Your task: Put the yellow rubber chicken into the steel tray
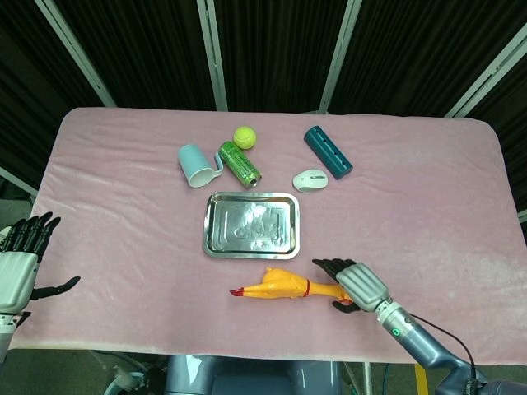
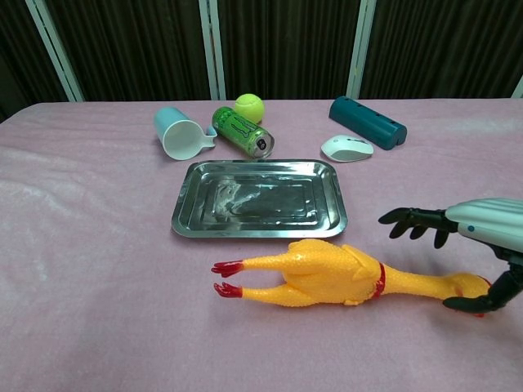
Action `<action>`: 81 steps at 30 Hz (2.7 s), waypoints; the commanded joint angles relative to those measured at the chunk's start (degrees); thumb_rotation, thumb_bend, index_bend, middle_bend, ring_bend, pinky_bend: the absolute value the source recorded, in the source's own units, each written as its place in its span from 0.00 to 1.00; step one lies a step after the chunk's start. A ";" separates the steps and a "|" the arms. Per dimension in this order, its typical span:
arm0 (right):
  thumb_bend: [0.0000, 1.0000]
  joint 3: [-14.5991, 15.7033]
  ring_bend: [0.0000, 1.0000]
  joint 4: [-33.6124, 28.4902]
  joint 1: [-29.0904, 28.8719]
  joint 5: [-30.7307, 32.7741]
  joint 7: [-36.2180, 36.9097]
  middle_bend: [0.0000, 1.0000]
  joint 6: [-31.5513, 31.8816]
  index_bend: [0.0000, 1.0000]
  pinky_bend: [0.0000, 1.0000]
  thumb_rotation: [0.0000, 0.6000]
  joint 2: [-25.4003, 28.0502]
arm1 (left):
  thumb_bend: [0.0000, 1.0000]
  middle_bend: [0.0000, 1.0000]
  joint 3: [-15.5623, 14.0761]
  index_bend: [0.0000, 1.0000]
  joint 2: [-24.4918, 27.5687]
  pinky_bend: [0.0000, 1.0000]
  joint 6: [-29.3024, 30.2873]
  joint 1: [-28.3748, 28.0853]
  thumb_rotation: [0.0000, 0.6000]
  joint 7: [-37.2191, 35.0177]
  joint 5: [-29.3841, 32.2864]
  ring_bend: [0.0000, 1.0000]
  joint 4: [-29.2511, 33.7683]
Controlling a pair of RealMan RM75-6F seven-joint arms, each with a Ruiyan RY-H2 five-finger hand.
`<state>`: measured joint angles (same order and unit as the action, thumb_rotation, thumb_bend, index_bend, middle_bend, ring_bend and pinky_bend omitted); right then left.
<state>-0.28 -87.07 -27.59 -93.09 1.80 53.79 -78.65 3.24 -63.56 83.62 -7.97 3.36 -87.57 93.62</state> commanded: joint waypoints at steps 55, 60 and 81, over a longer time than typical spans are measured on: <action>0.61 0.06 0.67 3.21 -4.73 -2.98 21.96 0.67 6.61 0.82 0.83 1.00 0.43 | 0.00 0.07 -1.29 0.10 0.96 0.00 -3.88 -3.39 1.00 -4.32 -3.04 0.00 0.97; 0.61 0.22 0.67 3.49 -4.96 -4.70 26.44 0.67 9.28 0.82 0.83 1.00 2.51 | 0.00 0.10 -0.94 0.11 2.06 0.00 -5.89 -5.48 1.00 -3.68 -4.34 0.04 4.36; 0.61 -5.87 0.68 6.57 -9.85 0.51 23.89 0.67 7.45 0.83 0.83 1.00 1.04 | 0.02 0.15 11.73 0.15 1.92 0.01 -27.07 -26.47 1.00 9.39 17.52 0.13 27.48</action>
<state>-5.94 -80.52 -37.23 -92.83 25.96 61.44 -77.46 12.47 -60.25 59.94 -30.28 7.03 -76.29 118.14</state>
